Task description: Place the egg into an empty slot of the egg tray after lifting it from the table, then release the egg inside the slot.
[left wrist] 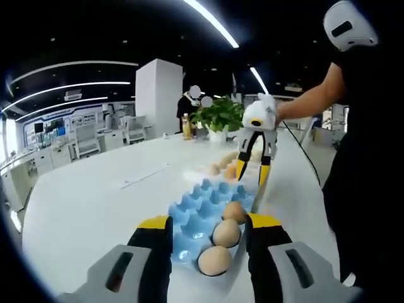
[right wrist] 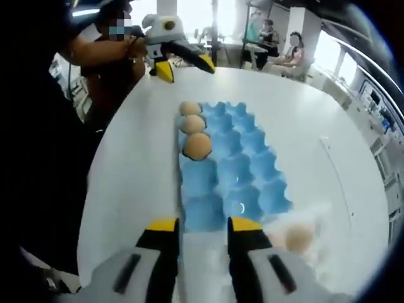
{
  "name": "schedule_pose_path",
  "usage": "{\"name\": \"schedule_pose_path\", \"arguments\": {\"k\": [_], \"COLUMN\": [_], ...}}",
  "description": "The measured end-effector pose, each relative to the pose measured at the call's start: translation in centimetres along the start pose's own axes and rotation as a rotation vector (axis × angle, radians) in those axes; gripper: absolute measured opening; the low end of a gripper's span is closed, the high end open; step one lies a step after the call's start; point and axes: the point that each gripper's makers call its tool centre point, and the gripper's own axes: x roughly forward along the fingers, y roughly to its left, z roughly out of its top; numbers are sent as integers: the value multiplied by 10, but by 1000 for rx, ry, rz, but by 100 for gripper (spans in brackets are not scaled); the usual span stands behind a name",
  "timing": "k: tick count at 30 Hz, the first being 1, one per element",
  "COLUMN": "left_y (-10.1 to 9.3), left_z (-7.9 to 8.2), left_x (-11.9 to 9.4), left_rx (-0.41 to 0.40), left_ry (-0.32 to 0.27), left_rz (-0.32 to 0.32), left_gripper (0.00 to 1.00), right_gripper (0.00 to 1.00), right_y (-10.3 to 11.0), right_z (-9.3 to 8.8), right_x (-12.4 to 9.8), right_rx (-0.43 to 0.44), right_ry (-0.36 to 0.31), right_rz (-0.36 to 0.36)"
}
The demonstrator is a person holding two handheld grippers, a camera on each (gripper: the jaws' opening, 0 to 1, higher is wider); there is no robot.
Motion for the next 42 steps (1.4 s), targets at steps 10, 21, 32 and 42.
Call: {"name": "schedule_pose_path", "arguments": {"k": [10,21,32,42], "left_y": [0,2,3,2], "left_z": [1,1,1,3], "left_x": [0,-1,-1,4], "left_rx": [5,5,12,16], "left_ry": [5,7,14,16], "left_rz": [1,4,4,-10], "left_gripper": [45,45,45,45], "right_gripper": [29,29,28,28], "right_y": [-6,-10,-16,-26], "right_z": [-34,-70,-113,-146], "right_x": [-17,-42,-70,-94], "right_rx": [59,137,198,241], "right_ry": [29,67,117,180], "right_rz": [-50,-106,-171,-234]}}
